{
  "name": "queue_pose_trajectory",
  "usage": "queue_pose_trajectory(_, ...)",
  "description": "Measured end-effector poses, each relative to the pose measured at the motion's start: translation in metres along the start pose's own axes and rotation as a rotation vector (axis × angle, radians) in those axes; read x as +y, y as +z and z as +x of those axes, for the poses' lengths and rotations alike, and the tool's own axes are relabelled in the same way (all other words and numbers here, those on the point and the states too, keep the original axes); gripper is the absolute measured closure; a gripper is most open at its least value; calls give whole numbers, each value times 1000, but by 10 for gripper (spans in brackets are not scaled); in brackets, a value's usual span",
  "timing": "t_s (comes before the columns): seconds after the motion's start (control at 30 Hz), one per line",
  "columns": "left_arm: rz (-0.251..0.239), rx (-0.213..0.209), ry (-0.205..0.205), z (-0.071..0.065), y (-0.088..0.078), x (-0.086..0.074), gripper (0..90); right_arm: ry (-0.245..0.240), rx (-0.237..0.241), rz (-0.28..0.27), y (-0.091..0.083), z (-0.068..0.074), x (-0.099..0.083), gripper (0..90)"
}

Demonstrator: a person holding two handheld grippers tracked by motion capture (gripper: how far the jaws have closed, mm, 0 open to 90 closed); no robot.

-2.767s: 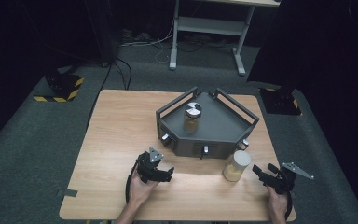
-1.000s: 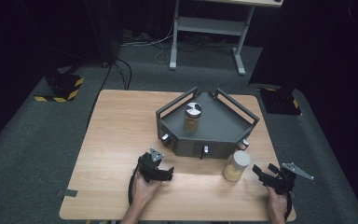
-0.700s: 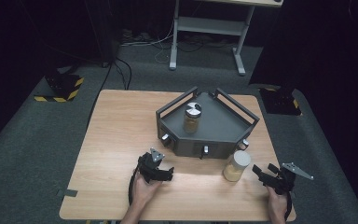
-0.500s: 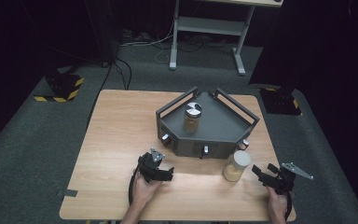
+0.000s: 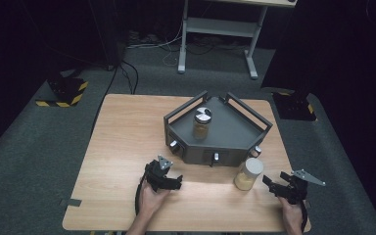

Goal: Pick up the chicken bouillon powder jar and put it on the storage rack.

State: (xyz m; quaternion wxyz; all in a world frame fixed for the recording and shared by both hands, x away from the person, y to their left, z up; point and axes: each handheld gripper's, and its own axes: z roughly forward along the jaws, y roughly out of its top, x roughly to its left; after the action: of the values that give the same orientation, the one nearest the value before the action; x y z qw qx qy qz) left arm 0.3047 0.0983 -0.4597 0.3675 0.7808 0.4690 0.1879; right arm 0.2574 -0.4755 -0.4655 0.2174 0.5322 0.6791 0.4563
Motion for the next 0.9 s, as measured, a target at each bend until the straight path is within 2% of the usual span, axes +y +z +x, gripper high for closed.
queue_pose_trajectory(0.07,0,0,-1,0,0,0,52,-12,8,-1,-2,0,0,70)
queue_pose_trajectory(0.2,1,1,1,-1,0,0,52,-78,37,11,-12,5,3,65)
queue_pose_trajectory(0.27,2,2,1,-1,0,0,53,-87,48,17,-13,6,3,63)
queue_pose_trajectory(0.33,2,4,3,-1,0,0,53,-113,85,30,-16,6,3,51)
queue_pose_trajectory(0.43,3,7,7,-2,0,1,53,-146,102,45,-16,12,3,50)
queue_pose_trajectory(0.67,5,12,12,-3,1,1,53,-193,147,53,-15,24,2,52)
queue_pose_trajectory(0.9,5,14,13,-4,1,1,55,-224,181,22,-12,37,6,53)
